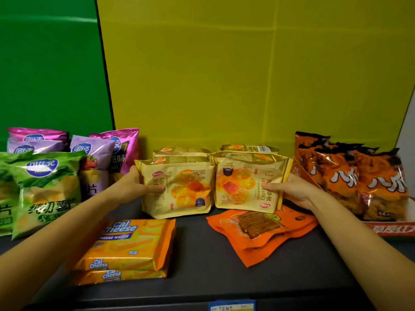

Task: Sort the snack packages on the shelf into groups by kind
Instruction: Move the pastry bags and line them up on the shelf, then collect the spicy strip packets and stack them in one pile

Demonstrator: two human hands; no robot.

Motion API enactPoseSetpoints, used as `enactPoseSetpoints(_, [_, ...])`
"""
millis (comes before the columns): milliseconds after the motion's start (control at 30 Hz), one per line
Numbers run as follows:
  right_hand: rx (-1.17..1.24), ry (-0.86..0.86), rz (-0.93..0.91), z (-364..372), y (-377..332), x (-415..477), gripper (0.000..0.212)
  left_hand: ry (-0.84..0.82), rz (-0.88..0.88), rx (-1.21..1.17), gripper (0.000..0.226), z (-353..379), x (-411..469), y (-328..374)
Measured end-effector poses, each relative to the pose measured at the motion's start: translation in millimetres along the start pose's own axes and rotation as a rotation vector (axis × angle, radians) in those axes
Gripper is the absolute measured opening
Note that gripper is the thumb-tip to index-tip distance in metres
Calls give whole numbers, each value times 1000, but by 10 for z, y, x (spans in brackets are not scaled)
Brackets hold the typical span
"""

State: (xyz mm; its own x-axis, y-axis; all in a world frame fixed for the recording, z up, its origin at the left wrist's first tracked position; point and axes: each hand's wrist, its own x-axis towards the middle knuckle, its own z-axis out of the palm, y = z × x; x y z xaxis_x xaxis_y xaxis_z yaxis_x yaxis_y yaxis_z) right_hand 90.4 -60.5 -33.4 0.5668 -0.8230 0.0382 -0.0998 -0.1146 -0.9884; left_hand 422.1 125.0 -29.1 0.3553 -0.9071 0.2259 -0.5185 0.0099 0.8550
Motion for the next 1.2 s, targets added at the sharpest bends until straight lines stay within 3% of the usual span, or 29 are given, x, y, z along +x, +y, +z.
enactPoseSetpoints(133, [-49,54,21,11,-13,-53,39,150,-68,73,43,38,-141,179])
enactPoseSetpoints(200, [-101,104,46,-3,-31,-124,37,209,-74,218,50,4,-201,262])
enactPoseSetpoints(333, [-265,263,25,-30,-34,-481,76,269,17,385,75,-108,-401,462])
enactPoseSetpoints(433, [-517,235,-79,-29,-37,-1010,46,301,166,654,83,-192,-613,546])
enactPoseSetpoints(500, [-748,172,-6,-9,-28,-1319,21,329,293,780,79,-135,-811,656])
enactPoseSetpoints(600, [-979,110,182,87,61,-1524,54,245,386,753,61,116,-1086,894])
enactPoseSetpoints(767, [-945,320,247,350,197,-1472,61,-1,384,872,60,710,-1201,1000])
enactPoseSetpoints(867, [-888,458,278,434,200,-1378,66,-103,352,954,38,1116,-1176,920])
enactPoseSetpoints(1000, [-880,611,349,502,194,-1286,77,-96,267,961,32,1501,-1099,764])
enactPoseSetpoints(1200, [-771,666,337,482,300,-1201,43,39,130,953,44,1657,-841,630])
